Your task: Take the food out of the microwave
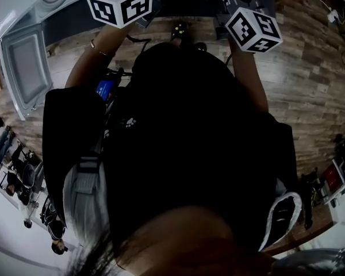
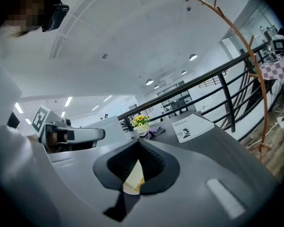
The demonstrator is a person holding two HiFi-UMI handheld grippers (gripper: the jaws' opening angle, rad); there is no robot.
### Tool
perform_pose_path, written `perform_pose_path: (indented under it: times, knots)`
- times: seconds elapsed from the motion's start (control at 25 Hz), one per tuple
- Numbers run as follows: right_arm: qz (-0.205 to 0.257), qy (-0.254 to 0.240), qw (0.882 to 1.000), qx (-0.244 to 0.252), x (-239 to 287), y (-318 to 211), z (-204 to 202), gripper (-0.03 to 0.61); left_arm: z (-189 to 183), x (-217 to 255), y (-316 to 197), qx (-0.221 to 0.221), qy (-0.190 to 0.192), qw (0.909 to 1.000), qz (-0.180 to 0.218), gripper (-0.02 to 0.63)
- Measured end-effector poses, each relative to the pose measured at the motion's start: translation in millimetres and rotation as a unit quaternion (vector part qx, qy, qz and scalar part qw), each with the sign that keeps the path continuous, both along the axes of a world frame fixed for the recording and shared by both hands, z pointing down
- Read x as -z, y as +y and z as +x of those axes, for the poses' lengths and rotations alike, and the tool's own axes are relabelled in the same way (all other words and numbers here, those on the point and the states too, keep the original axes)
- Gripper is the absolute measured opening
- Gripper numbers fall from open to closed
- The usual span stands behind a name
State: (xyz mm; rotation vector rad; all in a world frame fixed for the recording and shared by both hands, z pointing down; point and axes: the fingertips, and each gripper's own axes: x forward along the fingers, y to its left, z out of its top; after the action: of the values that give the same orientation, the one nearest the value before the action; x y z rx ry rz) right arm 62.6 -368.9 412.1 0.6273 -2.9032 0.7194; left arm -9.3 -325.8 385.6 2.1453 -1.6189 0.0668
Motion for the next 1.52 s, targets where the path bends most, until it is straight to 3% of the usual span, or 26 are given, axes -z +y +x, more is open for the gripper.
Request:
perform_pose_path:
  times: [0.6, 1.08, 1.52]
  knots:
    - [0.023, 0.000, 1.000, 0.016, 9, 10, -7, 0.000, -8, -4, 24, 0.007, -0.010, 0.9998, -0.015, 0.006]
    - [0.032, 0.003, 0.999, 0.025, 15, 13, -10, 0.000, -18, 12, 15, 0.064, -0.009, 0.9975, 0.027, 0.007]
    - [0.034, 0.000, 0.999, 0.025, 18, 12, -4, 0.000, -10, 8, 14, 0.076, 0.001, 0.9966, 0.032, 0.006]
